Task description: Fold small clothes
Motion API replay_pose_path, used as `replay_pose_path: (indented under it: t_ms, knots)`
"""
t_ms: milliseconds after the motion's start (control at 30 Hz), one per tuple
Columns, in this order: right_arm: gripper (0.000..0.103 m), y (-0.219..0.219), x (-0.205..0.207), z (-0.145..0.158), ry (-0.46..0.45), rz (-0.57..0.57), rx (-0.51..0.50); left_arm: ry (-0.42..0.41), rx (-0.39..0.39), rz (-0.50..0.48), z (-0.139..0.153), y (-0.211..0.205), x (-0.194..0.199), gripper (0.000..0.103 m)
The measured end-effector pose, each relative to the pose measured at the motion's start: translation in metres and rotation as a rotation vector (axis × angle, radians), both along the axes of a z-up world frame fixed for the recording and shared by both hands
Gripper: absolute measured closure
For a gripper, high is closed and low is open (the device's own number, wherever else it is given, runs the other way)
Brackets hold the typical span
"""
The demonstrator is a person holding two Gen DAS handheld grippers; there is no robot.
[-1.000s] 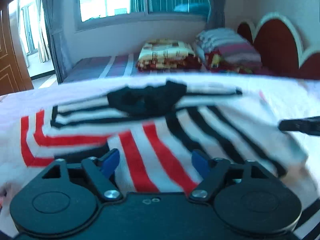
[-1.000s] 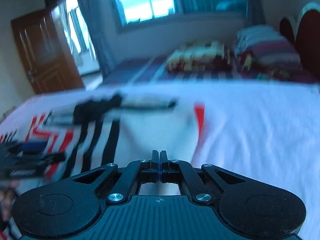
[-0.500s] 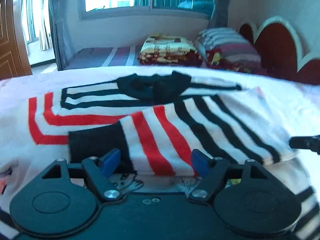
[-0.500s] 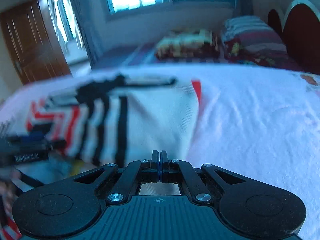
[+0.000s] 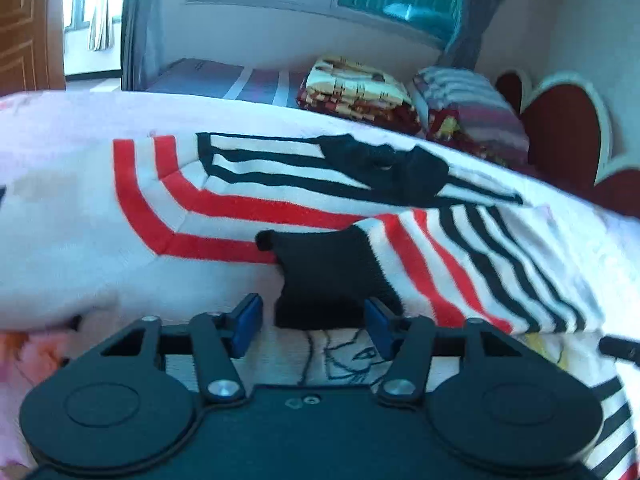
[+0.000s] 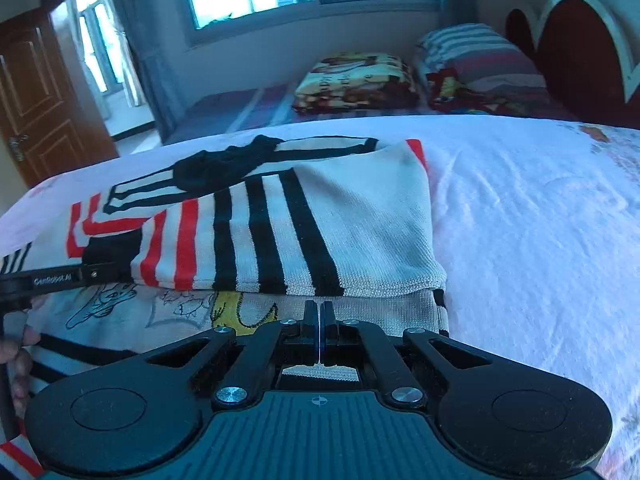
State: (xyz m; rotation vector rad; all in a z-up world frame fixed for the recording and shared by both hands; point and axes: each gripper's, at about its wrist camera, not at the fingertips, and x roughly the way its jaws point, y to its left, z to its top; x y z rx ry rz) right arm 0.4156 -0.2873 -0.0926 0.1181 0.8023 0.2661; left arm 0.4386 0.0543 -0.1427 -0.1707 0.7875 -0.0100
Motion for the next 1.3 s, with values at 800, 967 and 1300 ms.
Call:
replay_pose_path:
  t_ms: [800, 967, 1300]
  knots:
    - [0.103, 0.053, 0.006, 0.025, -0.01, -0.181, 0.095, -0.257, -0.563, 0.778, -0.021, 0.353, -0.176, 0.052]
    - [0.103, 0.055, 0.011, 0.027, -0.013, -0.278, 0.071, -0.279, -0.604, 0.788, -0.026, 0.374, -0.171, 0.07]
    - [0.103, 0.036, -0.003, 0.023, 0.007, -0.34, 0.055, -0.322, -0.411, 0.555, 0.02, 0.319, -0.138, 0.098]
